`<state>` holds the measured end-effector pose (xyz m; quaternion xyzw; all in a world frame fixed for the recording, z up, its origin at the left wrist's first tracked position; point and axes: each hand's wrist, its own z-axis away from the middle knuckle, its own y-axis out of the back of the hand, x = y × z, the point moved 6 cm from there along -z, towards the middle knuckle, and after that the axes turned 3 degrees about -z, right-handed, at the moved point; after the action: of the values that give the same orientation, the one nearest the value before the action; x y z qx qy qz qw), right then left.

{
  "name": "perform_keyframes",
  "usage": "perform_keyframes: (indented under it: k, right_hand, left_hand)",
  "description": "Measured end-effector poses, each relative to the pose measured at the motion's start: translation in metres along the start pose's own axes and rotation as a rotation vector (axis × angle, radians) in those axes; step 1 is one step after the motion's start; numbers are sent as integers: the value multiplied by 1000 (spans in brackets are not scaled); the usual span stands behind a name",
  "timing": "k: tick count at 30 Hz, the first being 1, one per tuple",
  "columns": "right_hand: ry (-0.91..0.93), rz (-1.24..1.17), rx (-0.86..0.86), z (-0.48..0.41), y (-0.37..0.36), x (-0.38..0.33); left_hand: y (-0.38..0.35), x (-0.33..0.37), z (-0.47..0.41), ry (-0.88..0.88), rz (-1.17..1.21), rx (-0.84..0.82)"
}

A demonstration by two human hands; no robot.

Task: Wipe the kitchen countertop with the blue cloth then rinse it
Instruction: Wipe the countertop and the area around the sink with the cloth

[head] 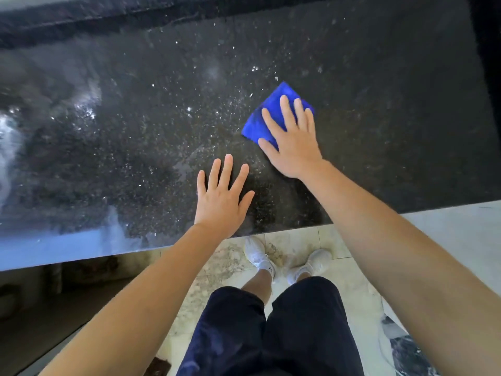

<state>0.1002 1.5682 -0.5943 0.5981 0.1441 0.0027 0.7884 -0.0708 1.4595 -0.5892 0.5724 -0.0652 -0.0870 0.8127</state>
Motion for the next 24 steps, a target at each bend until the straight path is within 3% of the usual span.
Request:
perform_keyframes:
  k: [6, 12, 18, 24]
  right_hand:
    - [102, 33, 4, 79, 0, 60]
    - [-246, 26, 69, 91, 26, 159]
    - [-402, -49, 85, -6, 41, 155]
    - [-243, -91, 113, -88, 45, 91]
  left_hand:
    - [4, -1, -2, -12, -2, -11]
    - [10, -1, -7, -2, 36, 68]
    - [15, 0, -11, 12, 76, 157]
    - [32, -1, -30, 92, 161, 175]
